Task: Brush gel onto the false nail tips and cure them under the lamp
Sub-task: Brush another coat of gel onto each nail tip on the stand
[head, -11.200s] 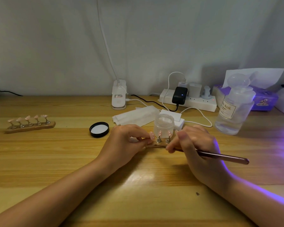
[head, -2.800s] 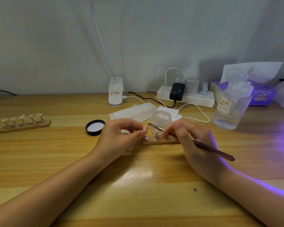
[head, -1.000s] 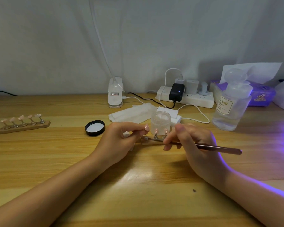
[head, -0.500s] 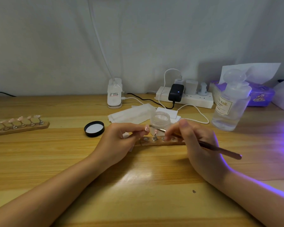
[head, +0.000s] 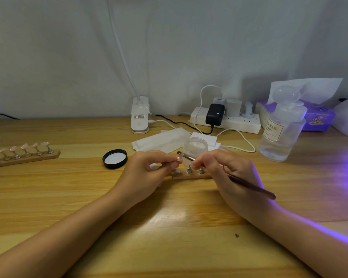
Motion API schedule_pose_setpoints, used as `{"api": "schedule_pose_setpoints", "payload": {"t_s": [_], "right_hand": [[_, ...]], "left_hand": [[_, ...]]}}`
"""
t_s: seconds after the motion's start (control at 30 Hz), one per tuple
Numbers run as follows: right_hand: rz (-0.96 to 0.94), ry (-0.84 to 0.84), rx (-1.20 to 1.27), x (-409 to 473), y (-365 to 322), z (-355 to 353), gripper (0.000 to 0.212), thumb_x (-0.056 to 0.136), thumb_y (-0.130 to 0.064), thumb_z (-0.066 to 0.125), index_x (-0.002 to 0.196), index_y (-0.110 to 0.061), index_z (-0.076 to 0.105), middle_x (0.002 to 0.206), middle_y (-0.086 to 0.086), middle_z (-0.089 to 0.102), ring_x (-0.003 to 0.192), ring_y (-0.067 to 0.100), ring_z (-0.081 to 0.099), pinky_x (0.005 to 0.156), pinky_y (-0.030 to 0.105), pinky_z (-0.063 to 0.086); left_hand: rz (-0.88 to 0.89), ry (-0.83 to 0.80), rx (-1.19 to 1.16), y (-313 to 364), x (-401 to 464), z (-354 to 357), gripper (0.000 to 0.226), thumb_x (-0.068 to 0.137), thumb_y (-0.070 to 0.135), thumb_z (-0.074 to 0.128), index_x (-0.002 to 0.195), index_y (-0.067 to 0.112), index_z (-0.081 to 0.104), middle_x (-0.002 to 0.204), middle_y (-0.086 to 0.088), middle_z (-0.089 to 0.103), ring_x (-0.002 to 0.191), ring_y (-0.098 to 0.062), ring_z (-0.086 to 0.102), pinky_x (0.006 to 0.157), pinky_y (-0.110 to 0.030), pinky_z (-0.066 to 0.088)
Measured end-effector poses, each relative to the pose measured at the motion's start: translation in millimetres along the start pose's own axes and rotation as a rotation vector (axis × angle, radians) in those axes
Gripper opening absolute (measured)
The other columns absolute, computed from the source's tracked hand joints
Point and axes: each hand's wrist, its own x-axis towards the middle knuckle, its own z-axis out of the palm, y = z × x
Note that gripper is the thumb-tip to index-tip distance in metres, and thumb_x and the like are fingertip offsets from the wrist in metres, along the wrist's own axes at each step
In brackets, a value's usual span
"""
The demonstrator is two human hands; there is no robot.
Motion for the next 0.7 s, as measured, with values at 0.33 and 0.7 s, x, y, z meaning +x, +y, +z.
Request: {"api": "schedule_pose_setpoints", "payload": {"t_s": [0.33, 0.7], "right_hand": [[-0.062, 0.015, -0.037, -1.4, 2.9, 0.5, 0.045, 0.09, -0.047, 0.039, 0.077, -0.016, 0.069, 0.075, -0.013, 0.065, 0.074, 0.007, 0.061, 0.067, 0.037, 0.048], [-0.05, 0.023, -0.021, -0.6, 1.9, 0.9, 0.039, 0.089, -0.037, 0.039, 0.076, -0.017, 0.069, 0.072, -0.014, 0.064, 0.073, 0.006, 0.061, 0.068, 0.034, 0.047]], "left_hand": [[-0.004, -0.008, 0.08, 2.9, -0.5, -0.1, 0.015, 0.081, 0.007, 0.066, 0.094, 0.012, 0.073, 0.074, 0.015, 0.064, 0.058, 0.009, 0.055, 0.061, -0.005, 0.038], [-0.02, -0.005, 0.107, 6.0, -0.9, -1.0, 0.015, 0.081, 0.008, 0.066, 0.093, 0.015, 0.073, 0.062, 0.022, 0.06, 0.06, 0.009, 0.056, 0.062, -0.005, 0.039]]}}
